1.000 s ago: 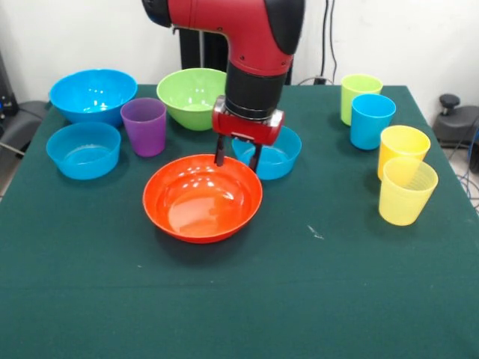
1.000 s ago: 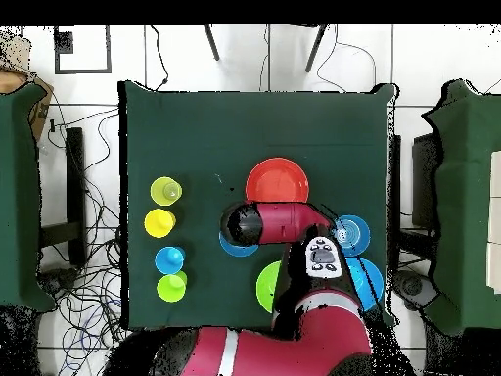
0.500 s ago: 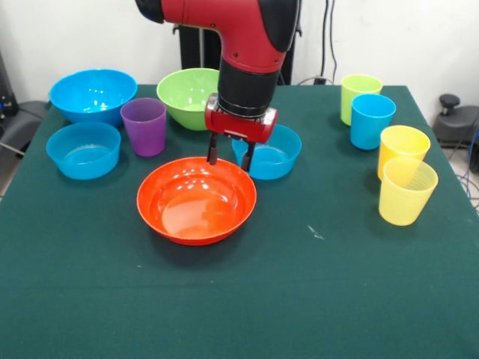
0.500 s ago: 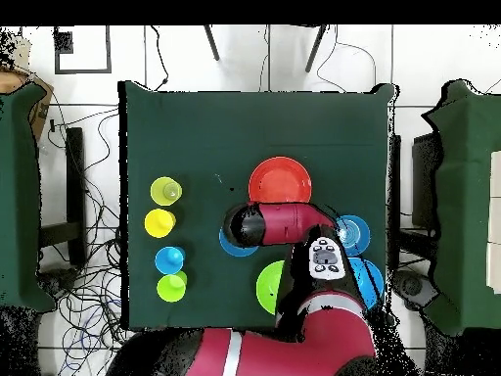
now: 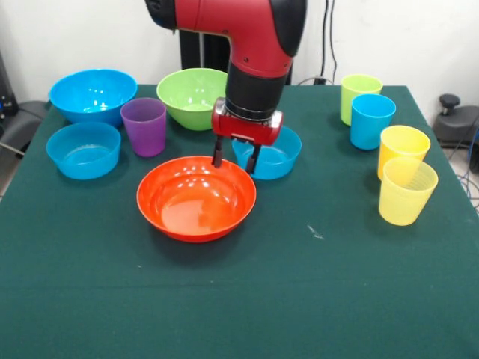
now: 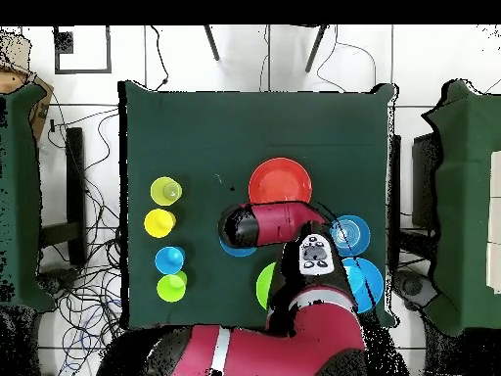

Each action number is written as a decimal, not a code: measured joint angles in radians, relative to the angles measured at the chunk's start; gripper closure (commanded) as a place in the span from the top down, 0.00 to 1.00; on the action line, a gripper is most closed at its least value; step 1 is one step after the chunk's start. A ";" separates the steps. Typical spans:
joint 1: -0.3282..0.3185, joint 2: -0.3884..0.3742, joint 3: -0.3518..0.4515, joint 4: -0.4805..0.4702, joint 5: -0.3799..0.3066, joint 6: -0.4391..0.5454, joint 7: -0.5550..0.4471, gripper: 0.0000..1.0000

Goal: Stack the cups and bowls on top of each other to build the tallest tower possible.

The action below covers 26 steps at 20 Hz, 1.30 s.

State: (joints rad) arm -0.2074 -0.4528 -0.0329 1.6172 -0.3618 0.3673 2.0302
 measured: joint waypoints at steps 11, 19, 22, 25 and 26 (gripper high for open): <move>0.013 0.052 0.000 -0.030 -0.014 0.000 0.000 1.00; 0.014 0.063 0.002 -0.035 -0.018 0.000 0.000 0.00; 0.013 0.056 0.003 -0.038 -0.023 0.005 0.000 0.00; 0.012 0.048 0.003 -0.038 -0.028 0.018 0.000 0.00; 0.012 0.044 0.004 -0.038 -0.032 0.025 0.000 0.00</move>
State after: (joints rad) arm -0.1956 -0.4085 -0.0291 1.5788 -0.3941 0.3925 2.0304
